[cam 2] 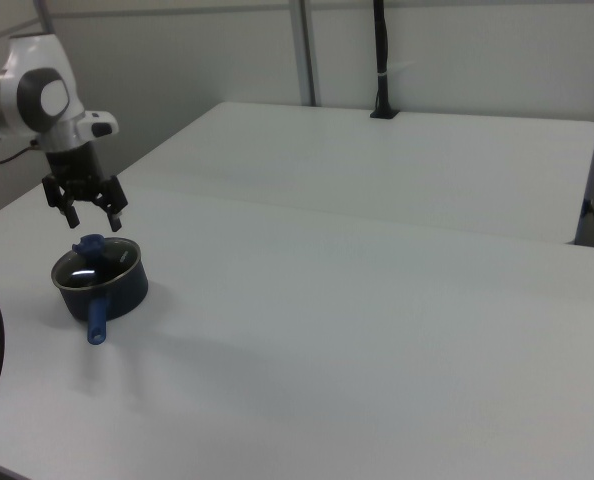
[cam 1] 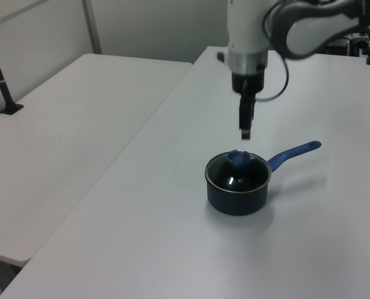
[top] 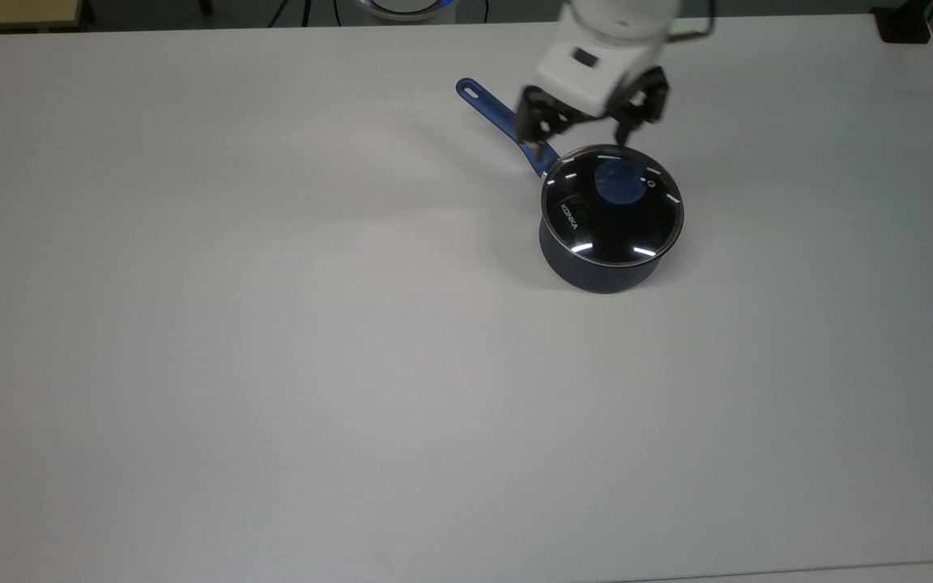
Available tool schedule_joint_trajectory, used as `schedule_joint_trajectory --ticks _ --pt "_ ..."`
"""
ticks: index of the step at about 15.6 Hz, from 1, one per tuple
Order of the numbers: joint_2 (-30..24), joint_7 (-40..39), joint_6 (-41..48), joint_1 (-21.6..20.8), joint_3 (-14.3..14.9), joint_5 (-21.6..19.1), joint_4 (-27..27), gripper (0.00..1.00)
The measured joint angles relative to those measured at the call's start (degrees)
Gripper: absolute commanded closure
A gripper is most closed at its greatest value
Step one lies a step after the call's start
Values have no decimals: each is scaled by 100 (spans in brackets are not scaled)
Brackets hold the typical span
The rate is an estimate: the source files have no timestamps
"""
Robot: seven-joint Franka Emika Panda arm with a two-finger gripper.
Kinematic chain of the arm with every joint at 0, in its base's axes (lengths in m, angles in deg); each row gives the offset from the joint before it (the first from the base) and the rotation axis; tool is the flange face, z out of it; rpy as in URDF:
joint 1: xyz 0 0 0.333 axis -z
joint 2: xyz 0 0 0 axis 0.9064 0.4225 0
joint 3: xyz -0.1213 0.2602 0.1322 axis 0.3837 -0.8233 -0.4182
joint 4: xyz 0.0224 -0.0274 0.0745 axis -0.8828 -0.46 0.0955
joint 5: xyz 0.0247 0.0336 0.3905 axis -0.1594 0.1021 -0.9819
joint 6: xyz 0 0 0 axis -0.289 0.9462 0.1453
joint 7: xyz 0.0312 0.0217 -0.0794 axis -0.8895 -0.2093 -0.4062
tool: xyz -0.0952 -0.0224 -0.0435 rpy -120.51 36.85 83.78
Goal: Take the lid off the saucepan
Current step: 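Lower the gripper onto the blue knob and close on it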
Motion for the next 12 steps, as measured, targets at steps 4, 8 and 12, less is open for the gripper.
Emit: schedule_joint_trajectory --ticks 4,8,12 --pt "357 691 -493 -293 0 0 6 0" --pt "553 933 -619 -362 2 0 18 29" --pt "560 935 -652 -361 10 7 57 52"
